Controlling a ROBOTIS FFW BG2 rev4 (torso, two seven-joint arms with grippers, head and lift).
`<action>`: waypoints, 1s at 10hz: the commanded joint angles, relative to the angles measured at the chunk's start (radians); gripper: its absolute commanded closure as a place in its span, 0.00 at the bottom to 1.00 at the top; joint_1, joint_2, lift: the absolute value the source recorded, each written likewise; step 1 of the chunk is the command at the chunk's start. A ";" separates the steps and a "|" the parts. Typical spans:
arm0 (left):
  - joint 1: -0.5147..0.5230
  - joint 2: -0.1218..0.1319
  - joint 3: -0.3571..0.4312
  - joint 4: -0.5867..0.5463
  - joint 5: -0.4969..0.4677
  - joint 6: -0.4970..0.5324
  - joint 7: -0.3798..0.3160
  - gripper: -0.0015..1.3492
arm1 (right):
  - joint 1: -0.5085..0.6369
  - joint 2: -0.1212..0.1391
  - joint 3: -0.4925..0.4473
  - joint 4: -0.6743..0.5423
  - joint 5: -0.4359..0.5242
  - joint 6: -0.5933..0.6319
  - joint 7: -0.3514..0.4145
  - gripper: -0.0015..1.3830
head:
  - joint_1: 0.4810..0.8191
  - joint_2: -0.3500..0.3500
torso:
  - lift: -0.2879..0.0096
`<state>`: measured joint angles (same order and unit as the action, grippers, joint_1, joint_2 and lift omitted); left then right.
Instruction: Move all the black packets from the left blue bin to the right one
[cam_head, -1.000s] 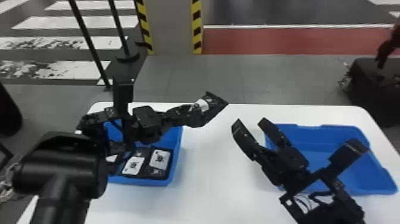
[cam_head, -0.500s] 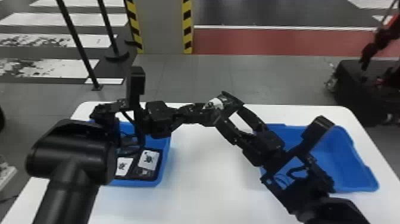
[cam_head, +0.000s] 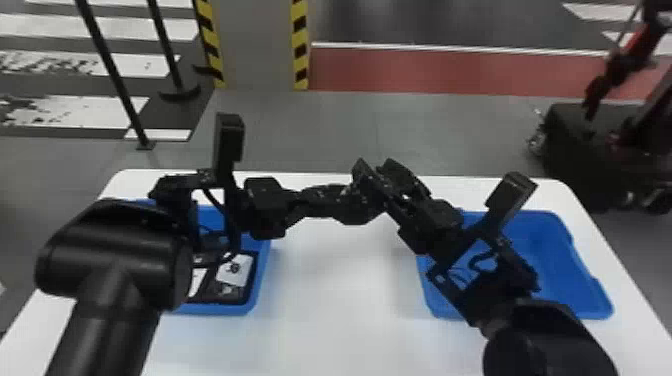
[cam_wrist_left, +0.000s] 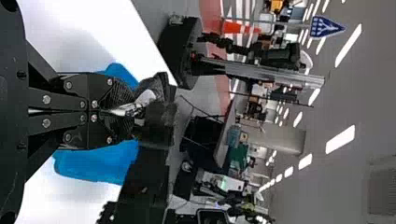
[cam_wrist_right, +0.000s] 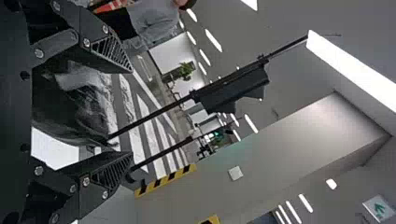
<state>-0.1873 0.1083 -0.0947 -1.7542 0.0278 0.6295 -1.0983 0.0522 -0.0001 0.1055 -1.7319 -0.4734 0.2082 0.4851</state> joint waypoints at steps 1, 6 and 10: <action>0.001 0.001 0.003 0.001 0.000 -0.009 0.000 0.89 | 0.002 0.001 -0.001 -0.007 0.018 0.008 0.003 0.83 | 0.63 0.47 | 0.60; 0.006 -0.007 0.018 0.001 -0.002 -0.036 0.011 0.86 | 0.048 0.001 -0.001 -0.024 -0.008 -0.024 0.012 0.92 | 0.63 0.47 | 0.60; 0.082 -0.009 0.115 0.001 0.001 -0.045 0.044 0.08 | 0.070 0.001 -0.058 -0.022 -0.042 -0.034 0.012 0.92 | 0.63 0.49 | 0.60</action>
<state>-0.1183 0.1001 0.0011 -1.7536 0.0295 0.5845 -1.0534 0.1192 -0.0002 0.0644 -1.7514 -0.5181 0.1744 0.4971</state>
